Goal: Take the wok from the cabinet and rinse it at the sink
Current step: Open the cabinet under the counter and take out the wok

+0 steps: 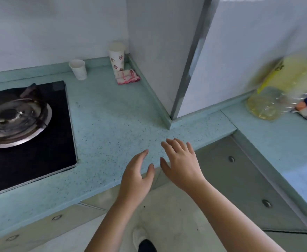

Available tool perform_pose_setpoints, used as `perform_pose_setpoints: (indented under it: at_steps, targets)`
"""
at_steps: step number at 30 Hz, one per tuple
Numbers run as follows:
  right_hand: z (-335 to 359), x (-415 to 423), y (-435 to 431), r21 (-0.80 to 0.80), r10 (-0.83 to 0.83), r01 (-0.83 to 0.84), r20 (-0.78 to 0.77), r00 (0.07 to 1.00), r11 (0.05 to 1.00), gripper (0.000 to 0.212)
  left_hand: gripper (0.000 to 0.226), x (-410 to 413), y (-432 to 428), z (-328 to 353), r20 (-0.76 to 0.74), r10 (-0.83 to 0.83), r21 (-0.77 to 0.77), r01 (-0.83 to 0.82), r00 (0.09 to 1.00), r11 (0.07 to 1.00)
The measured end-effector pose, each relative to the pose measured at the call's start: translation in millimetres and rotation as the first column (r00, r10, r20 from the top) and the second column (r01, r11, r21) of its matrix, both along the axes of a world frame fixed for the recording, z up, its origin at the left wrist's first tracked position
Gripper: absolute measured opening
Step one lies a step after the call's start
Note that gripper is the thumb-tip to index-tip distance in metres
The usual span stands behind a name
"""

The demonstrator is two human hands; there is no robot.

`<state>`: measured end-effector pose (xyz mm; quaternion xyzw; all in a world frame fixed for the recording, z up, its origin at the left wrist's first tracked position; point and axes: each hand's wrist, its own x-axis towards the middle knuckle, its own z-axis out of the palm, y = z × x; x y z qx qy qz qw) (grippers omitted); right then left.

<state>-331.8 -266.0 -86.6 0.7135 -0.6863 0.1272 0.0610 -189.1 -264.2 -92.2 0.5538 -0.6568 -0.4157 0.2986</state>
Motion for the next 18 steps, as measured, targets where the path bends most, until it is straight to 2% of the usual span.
perform_pose_setpoints:
  at_steps: [5, 8, 14, 18]
  targets:
    - [-34, 8, -25, 0.106, 0.155, -0.156, 0.019, 0.988, 0.982, 0.04, 0.038, 18, 4, -31, -0.092, 0.179, 0.177, -0.161, 0.979, 0.971]
    - [-58, 15, -29, 0.168, 0.253, -0.253, 0.02, 0.967, 0.953, 0.041, 0.033, 23, 14, -48, -0.16, 0.31, 0.251, -0.265, 0.937, 0.931]
    - [-94, 15, -37, 0.222, 0.413, -0.415, 0.061, 0.909, 0.882, 0.046, 0.036, 10, 40, -78, -0.284, 0.549, 0.417, -0.414, 0.787, 0.809]
    - [-118, 6, -45, 0.186, 0.504, -0.523, 0.144, 0.852, 0.832, 0.045, 0.035, -9, 49, -101, -0.336, 0.671, 0.501, -0.477, 0.661, 0.722]
